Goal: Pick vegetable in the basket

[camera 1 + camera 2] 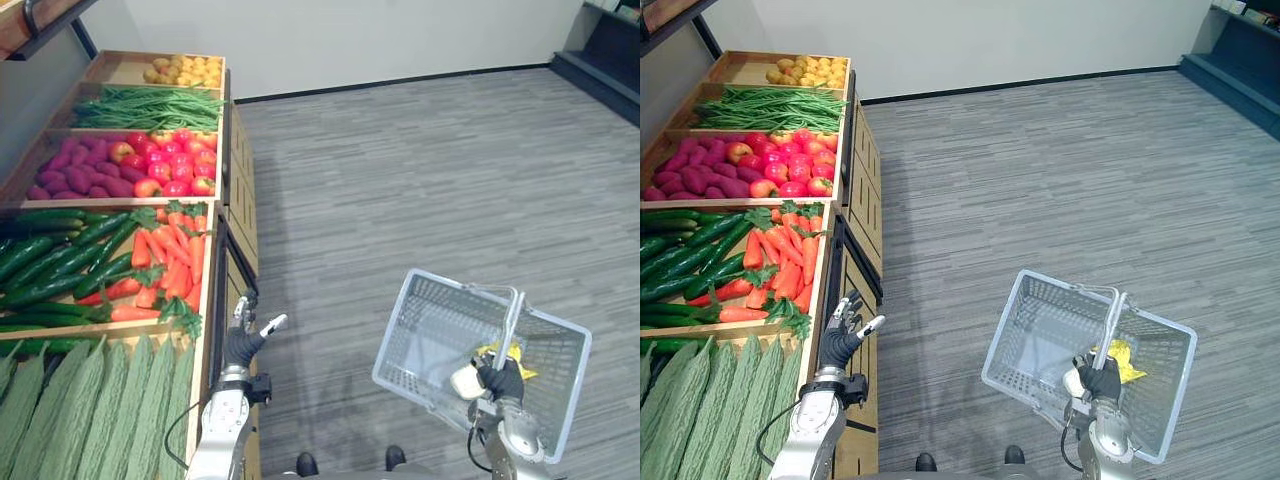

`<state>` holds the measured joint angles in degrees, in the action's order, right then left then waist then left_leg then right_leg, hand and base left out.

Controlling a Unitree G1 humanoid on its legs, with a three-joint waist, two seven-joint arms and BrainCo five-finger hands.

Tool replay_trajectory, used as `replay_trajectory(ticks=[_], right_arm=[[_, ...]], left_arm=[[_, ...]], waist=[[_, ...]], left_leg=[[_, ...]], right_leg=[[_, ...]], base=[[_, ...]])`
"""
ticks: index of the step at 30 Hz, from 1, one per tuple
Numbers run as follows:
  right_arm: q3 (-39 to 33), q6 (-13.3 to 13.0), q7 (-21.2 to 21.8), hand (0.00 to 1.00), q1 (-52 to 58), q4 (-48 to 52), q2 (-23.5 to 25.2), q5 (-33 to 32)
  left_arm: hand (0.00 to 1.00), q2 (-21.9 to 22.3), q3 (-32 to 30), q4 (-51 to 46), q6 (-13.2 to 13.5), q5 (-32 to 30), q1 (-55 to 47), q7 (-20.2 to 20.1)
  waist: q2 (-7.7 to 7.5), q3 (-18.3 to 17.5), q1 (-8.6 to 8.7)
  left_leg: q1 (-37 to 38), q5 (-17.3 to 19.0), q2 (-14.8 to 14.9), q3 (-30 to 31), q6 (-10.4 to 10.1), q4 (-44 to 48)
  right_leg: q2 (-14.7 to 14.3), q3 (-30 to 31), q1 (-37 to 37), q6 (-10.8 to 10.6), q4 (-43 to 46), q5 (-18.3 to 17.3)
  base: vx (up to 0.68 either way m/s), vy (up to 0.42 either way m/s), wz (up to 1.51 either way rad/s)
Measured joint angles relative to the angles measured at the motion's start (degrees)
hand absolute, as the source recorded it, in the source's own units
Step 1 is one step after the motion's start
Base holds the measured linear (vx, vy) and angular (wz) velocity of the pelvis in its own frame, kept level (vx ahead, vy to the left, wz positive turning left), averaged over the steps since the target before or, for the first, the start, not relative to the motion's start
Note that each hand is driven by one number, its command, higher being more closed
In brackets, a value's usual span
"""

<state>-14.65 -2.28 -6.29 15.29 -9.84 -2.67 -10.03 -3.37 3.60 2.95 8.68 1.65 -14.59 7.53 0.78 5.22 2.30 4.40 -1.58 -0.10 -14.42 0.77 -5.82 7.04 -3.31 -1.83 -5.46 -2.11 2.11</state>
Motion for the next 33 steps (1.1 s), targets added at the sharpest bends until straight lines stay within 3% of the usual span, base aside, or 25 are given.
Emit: replay_trajectory(ticks=[6, 10, 12, 13, 14, 16, 18, 19, 20, 21, 22, 23, 24, 25, 27, 28, 30, 33], right_arm=[[-1.47, 0.00, -1.11, 1.00, -0.31, -0.24, -0.09, 1.99], [-1.26, 0.04, -1.31, 1.00, -1.99, -1.75, -0.27, 3.15], [-1.05, 0.04, -1.33, 1.00, -4.08, -2.98, -0.90, 4.35], [-1.08, 0.04, -1.48, 1.00, -5.17, -2.98, -1.35, 5.06], [-1.10, 0.03, -1.70, 1.00, -5.44, -2.99, -1.79, 5.06], [-1.07, 0.03, -2.17, 1.00, -6.22, -2.98, -2.64, 5.06], [-1.12, 0.03, -2.46, 1.00, -8.08, -2.99, -3.91, 5.05], [-1.15, 0.04, -2.47, 1.00, -8.40, -2.99, -4.40, 5.04], [-1.32, 0.05, -2.59, 1.00, -8.49, -2.98, -5.00, 5.06], [-1.43, 0.05, -2.83, 1.00, -8.30, -2.98, -5.03, 5.06], [-1.42, 0.10, -2.92, 1.00, -8.24, -2.99, -5.02, 5.06], [-1.36, 0.42, -3.09, 1.00, -7.79, -2.98, -5.03, 5.13], [-1.33, 0.58, -3.51, 1.00, -7.82, -3.11, -6.47, 5.14], [-1.22, 0.69, -3.55, 1.00, -8.14, -3.07, -6.80, 5.15], [-0.80, 0.72, -3.52, 1.00, -9.16, -2.99, -6.87, 5.22], [-0.59, 0.71, -3.56, 1.00, -9.09, -2.97, -6.89, 5.02], [-0.31, 0.59, -3.62, 1.00, -8.52, -1.96, -6.75, 4.92], [-1.14, -0.86, -3.68, 1.00, -8.91, -1.06, -7.28, 4.90]], left_arm=[[0.00, 0.70, -6.24, 5.17, -0.72, -0.17, -1.81, 0.06], [0.00, 0.88, -7.06, 5.15, -0.88, -0.18, -1.79, 0.15], [0.00, 1.22, -8.24, 5.14, -0.96, -0.25, -1.63, 0.36], [0.00, 0.79, -8.96, 5.09, -0.97, -0.77, -0.91, 0.86], [0.00, 0.73, -9.05, 5.06, -0.97, -1.36, -0.29, 1.46], [0.00, 0.53, -8.80, 4.77, -0.92, -1.38, 0.86, 2.48], [0.00, 0.50, -8.70, 4.87, -0.92, -1.36, 2.25, 3.04], [0.00, 0.52, -8.67, 4.87, -0.91, -1.35, 2.64, 3.28], [0.00, 0.60, -8.43, 4.93, -0.91, -1.38, 3.37, 3.96], [0.00, 0.78, -8.26, 4.98, -0.85, -1.38, 3.97, 4.32], [0.00, 0.79, -8.27, 4.98, -0.85, -1.38, 4.19, 4.52], [0.00, 0.86, -8.24, 4.98, -0.79, -1.44, 4.52, 5.11], [0.00, 2.30, -8.10, 5.97, -0.75, -1.70, 4.69, 5.14], [0.00, 3.00, -8.09, 5.87, -0.69, -1.83, 4.63, 5.06], [0.00, 4.43, -8.21, 5.88, -0.64, -1.81, 5.48, 5.04], [0.00, 4.96, -8.12, 5.92, -0.54, -1.13, 5.50, 4.91], [0.00, 4.96, -8.11, 5.89, -0.47, 0.08, 5.41, 4.89], [0.00, 4.96, -8.31, 5.17, 0.57, 0.59, 5.60, 4.99]], waist=[[0.14, -0.23, -0.24], [-1.32, 0.93, -0.23], [-0.75, 1.74, -0.16], [-0.40, 2.80, 0.08], [-0.12, 3.38, 0.09], [-0.03, 3.93, -0.09], [0.82, 5.05, 0.10], [1.24, 5.44, 0.04], [1.87, 5.85, 0.09], [1.57, 6.05, 0.44], [1.27, 6.22, 0.45], [0.49, 6.07, 0.55], [2.64, 6.22, 1.09], [3.89, 5.62, 1.08], [4.46, 5.51, -0.21], [4.34, 5.63, -1.22], [3.59, 6.08, -1.60], [3.64, 6.04, -1.92]], left_leg=[[-3.71, 0.25, 0.00, -0.27, 0.19, 1.04], [-8.48, 7.85, 0.08, 0.18, 0.71, 12.83], [-8.96, 10.99, 1.10, -0.17, 1.24, 16.55], [-7.84, 11.94, 1.40, -0.03, 2.13, 16.88], [-7.15, 12.49, 1.68, 0.10, 2.64, 16.88], [-6.47, 13.64, 2.22, 0.12, 2.10, 16.87], [-5.82, 14.83, 3.02, 0.63, 1.37, 16.70], [-5.32, 15.06, 3.40, 0.81, 1.22, 16.46], [-3.97, 15.77, 3.86, 1.94, 0.06, 15.83], [-2.22, 16.71, 3.89, 3.48, -1.79, 15.76], [-1.25, 17.27, 3.93, 3.88, -2.57, 15.89], [0.87, 19.70, 4.33, 5.37, -4.50, 16.99], [0.97, 21.41, 7.43, 7.15, -6.40, 20.10], [-1.07, 20.95, 8.72, 7.79, -6.87, 23.48], [-10.53, 12.96, 13.93, 6.69, -4.31, 44.56], [-13.20, 12.75, 17.07, 3.79, -4.23, 53.05], [-14.68, 13.37, 18.02, -0.23, -3.43, 58.64], [-18.63, 14.12, 16.67, -6.02, -2.64, 55.54]], right_leg=[[0.39, -0.31, 4.09, -0.60, 1.65, -1.96], [2.63, -1.14, 9.72, -1.22, 14.98, -7.93], [3.17, -3.17, 12.87, -1.69, 23.62, -8.53], [4.62, -5.25, 16.29, -0.88, 31.52, -7.99], [5.08, -7.00, 17.49, 0.94, 33.78, -9.69], [4.99, -8.04, 19.72, 0.90, 32.37, -11.98], [4.67, -8.18, 22.64, 0.31, 25.77, -11.00], [4.35, -7.50, 23.37, 0.07, 22.85, -9.48], [3.89, -5.73, 23.90, -1.58, 16.17, -5.07], [4.04, -3.68, 23.93, -2.51, 11.67, -1.53], [4.18, -2.75, 24.00, -2.56, 11.09, -0.73], [4.16, -0.34, 24.11, -1.65, 12.05, 1.61], [2.77, -1.64, 24.84, -0.26, 18.54, 1.95], [2.17, -2.99, 25.16, 0.99, 20.30, -0.11], [0.41, -6.40, 21.32, 3.52, 21.00, -3.23], [-0.81, -7.80, 16.15, 4.04, 17.60, -3.55], [-1.18, -9.61, 8.11, 4.86, 12.98, -4.09], [-0.94, -12.03, 1.66, 4.86, 8.25, -4.13]], base=[[0.01, 0.001, 0.02], [0.04, 0.011, 0.08], [0.08, 0.023, -0.20], [0.10, 0.049, -0.04], [0.09, 0.043, -0.04], [0.18, -0.017, -0.05], [0.23, -0.053, 0.03], [0.28, -0.071, 0.14], [0.41, -0.126, 0.45], [0.56, -0.231, 0.55], [0.51, -0.261, 0.73], [0.55, -0.348, 0.79], [0.55, -0.332, 0.82], [0.66, -0.418, 0.67], [0.60, -0.390, 0.43], [0.54, -0.328, 0.34], [0.50, -0.242, 0.38], [0.41, -0.091, 0.38]])
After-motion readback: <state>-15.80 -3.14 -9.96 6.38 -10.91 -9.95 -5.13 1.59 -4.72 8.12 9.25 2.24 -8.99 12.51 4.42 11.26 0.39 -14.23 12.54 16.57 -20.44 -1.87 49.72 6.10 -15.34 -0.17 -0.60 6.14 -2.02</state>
